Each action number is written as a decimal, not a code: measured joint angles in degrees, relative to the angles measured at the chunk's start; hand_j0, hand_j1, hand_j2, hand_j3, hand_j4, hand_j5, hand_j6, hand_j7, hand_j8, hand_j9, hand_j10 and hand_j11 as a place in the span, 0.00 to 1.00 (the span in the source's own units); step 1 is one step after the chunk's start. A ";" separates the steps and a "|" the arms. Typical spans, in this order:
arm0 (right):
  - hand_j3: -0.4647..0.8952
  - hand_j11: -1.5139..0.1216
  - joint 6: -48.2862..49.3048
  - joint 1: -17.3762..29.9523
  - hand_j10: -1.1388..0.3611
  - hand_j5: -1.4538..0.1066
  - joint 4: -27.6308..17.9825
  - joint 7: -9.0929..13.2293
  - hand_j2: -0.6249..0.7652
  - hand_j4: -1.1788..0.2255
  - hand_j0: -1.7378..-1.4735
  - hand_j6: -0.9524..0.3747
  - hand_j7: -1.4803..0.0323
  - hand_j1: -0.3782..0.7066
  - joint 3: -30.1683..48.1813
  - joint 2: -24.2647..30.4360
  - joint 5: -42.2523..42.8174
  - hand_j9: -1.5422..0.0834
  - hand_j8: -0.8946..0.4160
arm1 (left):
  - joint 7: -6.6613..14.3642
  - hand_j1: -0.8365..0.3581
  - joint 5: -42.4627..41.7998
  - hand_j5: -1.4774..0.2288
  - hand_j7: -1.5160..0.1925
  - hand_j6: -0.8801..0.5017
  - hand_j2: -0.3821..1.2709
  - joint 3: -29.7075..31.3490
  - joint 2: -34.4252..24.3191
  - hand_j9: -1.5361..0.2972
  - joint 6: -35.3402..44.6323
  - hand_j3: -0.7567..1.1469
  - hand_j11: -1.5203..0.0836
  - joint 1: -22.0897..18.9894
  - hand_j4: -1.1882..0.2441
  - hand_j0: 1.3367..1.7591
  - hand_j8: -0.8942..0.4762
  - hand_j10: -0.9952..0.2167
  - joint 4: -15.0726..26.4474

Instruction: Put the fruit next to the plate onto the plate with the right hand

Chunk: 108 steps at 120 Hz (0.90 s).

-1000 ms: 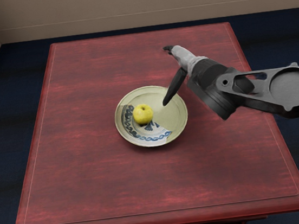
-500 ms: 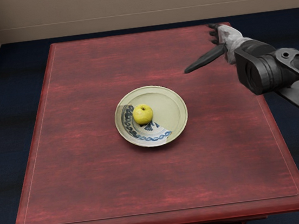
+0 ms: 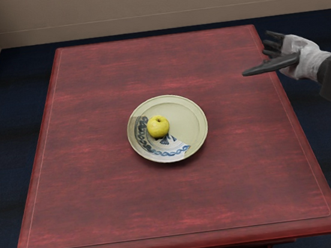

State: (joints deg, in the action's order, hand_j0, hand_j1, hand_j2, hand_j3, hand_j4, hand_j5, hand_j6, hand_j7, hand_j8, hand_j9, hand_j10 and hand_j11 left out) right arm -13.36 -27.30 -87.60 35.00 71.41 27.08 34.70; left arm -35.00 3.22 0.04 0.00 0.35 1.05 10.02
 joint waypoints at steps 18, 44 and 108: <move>0.34 0.93 22.45 4.25 0.76 0.93 0.27 0.00 0.45 0.84 0.30 0.72 0.98 0.03 7.08 0.53 -0.52 0.95 0.68 | 0.00 0.98 0.00 0.86 0.88 0.63 0.23 0.00 0.00 0.83 0.00 0.40 0.94 0.00 0.82 0.76 0.64 0.81 0.00; 0.34 0.93 43.88 6.60 0.76 0.93 2.18 0.00 0.45 0.84 0.30 0.72 0.98 0.03 12.04 4.35 -8.25 0.95 0.68 | 0.00 0.98 0.01 0.86 0.88 0.63 0.23 0.00 0.00 0.83 0.00 0.40 0.94 0.00 0.82 0.76 0.64 0.81 0.00; 0.34 0.93 48.34 7.88 0.76 0.93 5.30 0.00 0.45 0.84 0.30 0.72 0.98 0.03 14.68 5.05 -15.47 0.95 0.68 | 0.00 0.98 0.09 0.86 0.88 0.63 0.23 0.14 0.00 0.83 -0.01 0.40 0.94 -1.47 0.82 0.76 0.64 0.81 2.31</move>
State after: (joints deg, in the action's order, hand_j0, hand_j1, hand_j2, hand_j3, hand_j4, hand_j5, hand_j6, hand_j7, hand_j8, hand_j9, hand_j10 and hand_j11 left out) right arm 34.98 -19.42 -82.30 35.00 86.09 32.13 19.23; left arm -35.00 3.32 0.18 0.00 0.35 -0.41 12.33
